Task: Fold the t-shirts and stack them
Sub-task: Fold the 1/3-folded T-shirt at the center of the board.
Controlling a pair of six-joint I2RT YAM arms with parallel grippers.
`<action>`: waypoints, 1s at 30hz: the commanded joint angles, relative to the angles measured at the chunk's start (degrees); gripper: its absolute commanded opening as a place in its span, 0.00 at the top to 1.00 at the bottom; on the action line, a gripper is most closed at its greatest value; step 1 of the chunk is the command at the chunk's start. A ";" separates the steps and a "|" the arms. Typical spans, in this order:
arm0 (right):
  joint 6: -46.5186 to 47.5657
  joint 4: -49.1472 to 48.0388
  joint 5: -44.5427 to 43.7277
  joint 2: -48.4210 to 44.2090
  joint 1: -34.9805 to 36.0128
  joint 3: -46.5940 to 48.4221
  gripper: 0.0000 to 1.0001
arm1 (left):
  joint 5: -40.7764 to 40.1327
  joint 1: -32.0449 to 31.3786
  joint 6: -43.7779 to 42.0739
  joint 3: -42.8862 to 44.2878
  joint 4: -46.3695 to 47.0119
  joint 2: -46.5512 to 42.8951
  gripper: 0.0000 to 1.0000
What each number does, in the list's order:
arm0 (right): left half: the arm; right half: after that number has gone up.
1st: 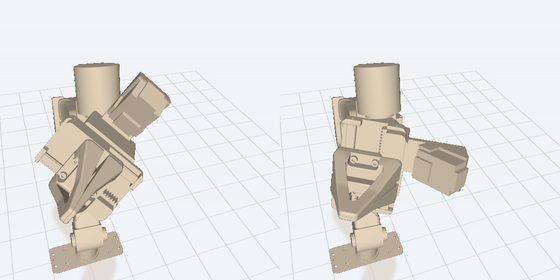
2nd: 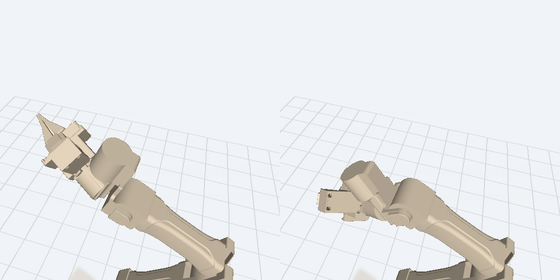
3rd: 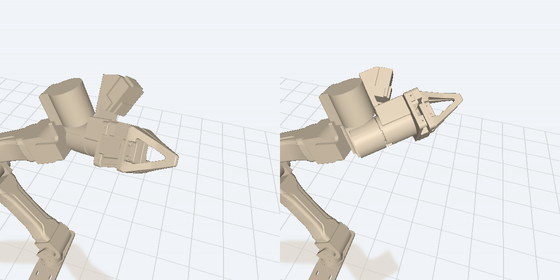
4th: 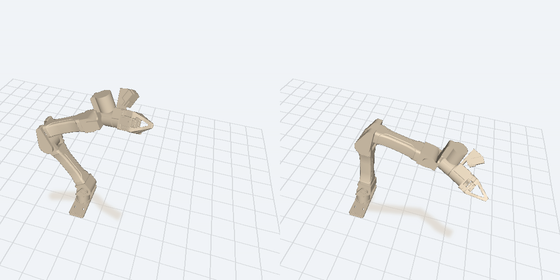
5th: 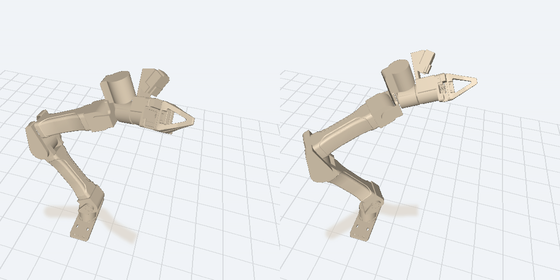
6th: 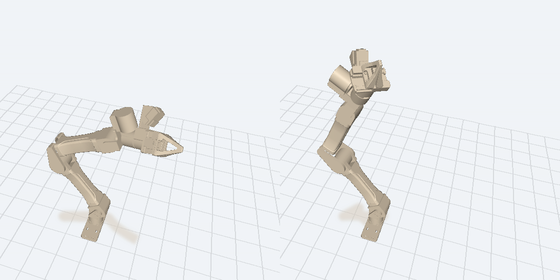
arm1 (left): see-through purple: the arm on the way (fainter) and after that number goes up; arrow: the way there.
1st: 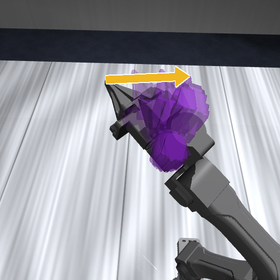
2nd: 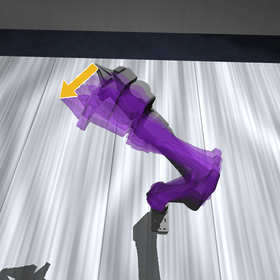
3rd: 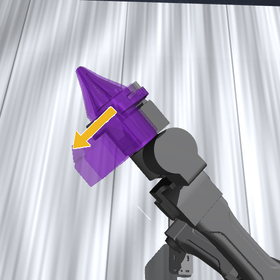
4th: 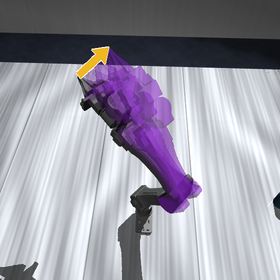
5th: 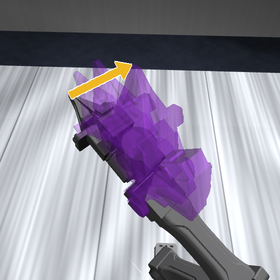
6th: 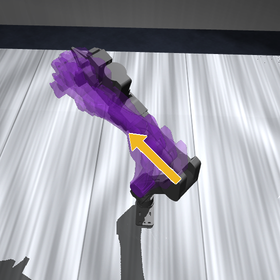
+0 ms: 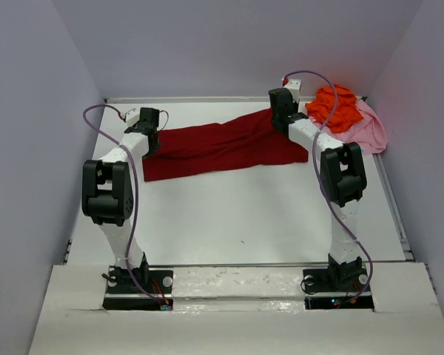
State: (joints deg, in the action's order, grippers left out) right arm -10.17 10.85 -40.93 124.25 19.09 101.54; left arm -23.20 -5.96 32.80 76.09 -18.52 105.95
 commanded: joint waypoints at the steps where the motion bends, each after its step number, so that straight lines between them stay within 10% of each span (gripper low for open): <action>1: 1.30 -6.10 -0.56 0.03 -0.90 2.27 1.00 | -1.85 1.91 -1.59 4.50 -1.95 0.48 1.00; 14: 3.67 -8.57 1.12 4.24 -1.43 4.98 1.00 | 1.66 4.72 -4.85 11.70 -3.71 8.82 1.00; 20: 4.20 -5.93 3.75 7.50 -1.43 8.33 0.36 | 11.33 7.89 -4.58 12.24 -2.31 11.56 0.78; 30: 4.38 -5.93 5.41 5.84 -1.95 6.23 0.25 | 13.97 7.98 -4.94 10.39 0.24 -0.37 0.48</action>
State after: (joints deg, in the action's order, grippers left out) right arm -5.80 6.33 -36.25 132.49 17.56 107.00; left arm -11.29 2.33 28.75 86.26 -19.68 114.78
